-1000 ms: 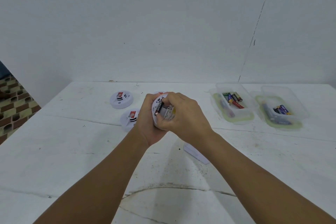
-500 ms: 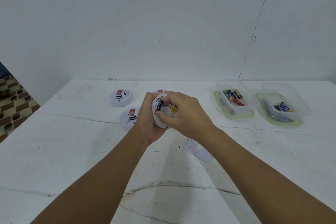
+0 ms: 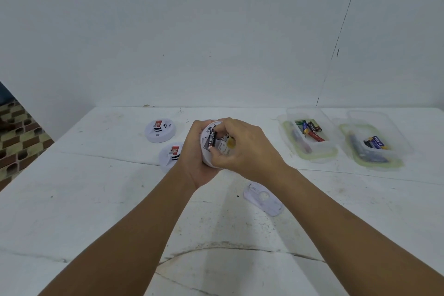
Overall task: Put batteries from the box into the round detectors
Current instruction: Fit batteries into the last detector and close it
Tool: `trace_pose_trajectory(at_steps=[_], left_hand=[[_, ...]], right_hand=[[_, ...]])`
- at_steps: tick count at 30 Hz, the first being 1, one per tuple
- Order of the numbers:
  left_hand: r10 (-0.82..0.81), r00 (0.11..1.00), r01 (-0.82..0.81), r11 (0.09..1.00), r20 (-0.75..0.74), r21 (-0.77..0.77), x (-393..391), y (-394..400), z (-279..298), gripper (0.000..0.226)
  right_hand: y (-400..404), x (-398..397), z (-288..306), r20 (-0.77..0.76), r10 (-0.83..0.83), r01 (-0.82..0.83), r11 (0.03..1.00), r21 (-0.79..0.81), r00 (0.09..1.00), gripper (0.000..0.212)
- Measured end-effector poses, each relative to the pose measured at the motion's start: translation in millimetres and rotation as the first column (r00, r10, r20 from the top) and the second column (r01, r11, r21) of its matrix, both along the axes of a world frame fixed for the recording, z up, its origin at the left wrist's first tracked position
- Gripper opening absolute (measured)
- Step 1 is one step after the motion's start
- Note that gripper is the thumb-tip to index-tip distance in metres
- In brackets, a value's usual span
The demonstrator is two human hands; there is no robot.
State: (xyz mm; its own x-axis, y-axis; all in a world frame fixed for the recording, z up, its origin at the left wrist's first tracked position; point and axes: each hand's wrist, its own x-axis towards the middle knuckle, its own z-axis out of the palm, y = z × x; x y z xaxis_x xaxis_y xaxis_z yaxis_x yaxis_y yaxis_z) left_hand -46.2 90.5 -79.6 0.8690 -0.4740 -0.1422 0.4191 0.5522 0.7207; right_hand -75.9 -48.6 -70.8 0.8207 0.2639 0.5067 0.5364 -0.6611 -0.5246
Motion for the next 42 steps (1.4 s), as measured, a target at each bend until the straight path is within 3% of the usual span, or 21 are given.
trace_pose_trajectory(at_steps=[7,11,14,18,22,26,33,37,42], left_hand=[[0.067,0.997,-0.069,0.997,-0.046,-0.032,7.1,2.1,-14.8,0.039],[0.070,0.996,-0.070,0.997,-0.053,-0.016,11.5,4.7,-15.7,0.039],[0.082,0.995,-0.082,0.997,-0.056,0.005,14.3,4.5,-13.8,0.036],[0.124,0.987,-0.131,0.989,-0.098,-0.072,19.5,2.1,-12.9,0.033],[0.106,0.987,-0.118,0.988,-0.121,-0.096,21.8,-16.0,-11.3,0.036],[0.071,0.989,-0.084,0.992,-0.133,-0.099,23.7,-43.1,-7.5,0.034],[-0.062,0.993,0.059,0.998,-0.098,-0.031,23.7,-108.1,-1.5,0.036],[-0.119,0.989,0.120,0.993,-0.089,0.004,24.7,-145.4,0.5,0.037],[-0.153,0.985,0.157,0.987,-0.081,0.040,23.6,-183.6,3.6,0.035]], right_hand=[[2.8,-6.4,-24.0,-0.005,-0.014,0.014,1.000,0.009,1.000,0.048],[0.8,-6.8,-31.8,0.113,-0.044,0.033,0.994,0.102,0.993,0.035],[-6.9,-12.8,-29.0,0.158,-0.122,0.078,0.963,0.258,0.980,0.028],[-24.5,-13.7,-27.9,-0.078,-0.155,0.171,0.796,0.580,0.985,0.024],[-50.8,-7.2,-36.1,-0.243,-0.270,0.362,0.637,0.681,0.932,0.020],[-79.7,-5.4,-41.0,-0.305,-0.344,0.458,0.602,0.654,0.888,0.020],[-145.8,-11.8,-37.5,-0.234,-0.473,0.517,0.656,0.550,0.849,0.020],[-190.4,-18.0,-33.9,-0.165,-0.600,0.612,0.691,0.384,0.782,0.021],[-245.2,-22.8,-24.9,-0.172,-0.723,0.743,0.653,0.145,0.669,0.023]])
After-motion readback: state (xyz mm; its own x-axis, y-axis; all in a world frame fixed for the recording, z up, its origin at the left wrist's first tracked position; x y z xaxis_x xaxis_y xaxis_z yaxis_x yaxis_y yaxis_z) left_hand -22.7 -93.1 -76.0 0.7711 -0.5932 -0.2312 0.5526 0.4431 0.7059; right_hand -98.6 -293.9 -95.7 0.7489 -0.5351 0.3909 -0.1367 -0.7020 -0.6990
